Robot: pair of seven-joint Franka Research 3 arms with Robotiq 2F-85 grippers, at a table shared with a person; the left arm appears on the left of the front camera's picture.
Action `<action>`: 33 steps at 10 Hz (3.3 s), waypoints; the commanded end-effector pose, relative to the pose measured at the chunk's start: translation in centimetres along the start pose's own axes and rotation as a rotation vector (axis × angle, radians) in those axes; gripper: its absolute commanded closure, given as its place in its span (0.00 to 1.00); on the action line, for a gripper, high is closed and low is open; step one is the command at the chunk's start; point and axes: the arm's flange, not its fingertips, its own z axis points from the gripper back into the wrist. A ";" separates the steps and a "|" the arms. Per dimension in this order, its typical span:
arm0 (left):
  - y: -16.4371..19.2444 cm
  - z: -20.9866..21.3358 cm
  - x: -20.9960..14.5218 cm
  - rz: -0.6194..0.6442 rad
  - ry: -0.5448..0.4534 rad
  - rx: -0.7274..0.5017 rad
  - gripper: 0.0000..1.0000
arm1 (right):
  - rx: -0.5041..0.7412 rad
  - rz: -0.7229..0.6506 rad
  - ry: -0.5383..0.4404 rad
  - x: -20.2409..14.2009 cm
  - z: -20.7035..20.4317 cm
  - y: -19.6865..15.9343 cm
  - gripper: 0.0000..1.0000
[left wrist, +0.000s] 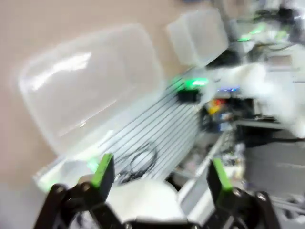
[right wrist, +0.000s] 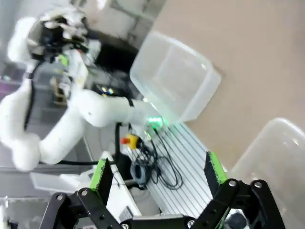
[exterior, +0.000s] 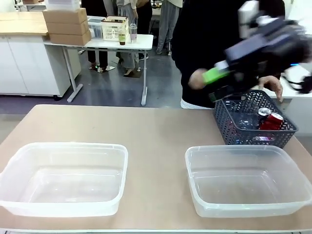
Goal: Sort the waste into each basket.
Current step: Pick up the Organizing box on the left side of the table and lift it.
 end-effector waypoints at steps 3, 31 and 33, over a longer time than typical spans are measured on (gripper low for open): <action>-0.7 -4.7 -4.4 -0.010 0.188 0.175 0.00 | -0.142 0.015 0.227 0.5 -13.7 3.2 0.00; 15.0 -21.2 2.6 0.377 0.328 0.563 0.57 | -0.752 -0.558 0.225 3.6 -33.2 -2.5 0.59; 15.0 -21.0 2.4 0.408 0.359 0.583 1.00 | -0.742 -0.562 0.228 3.5 -33.4 -2.8 1.00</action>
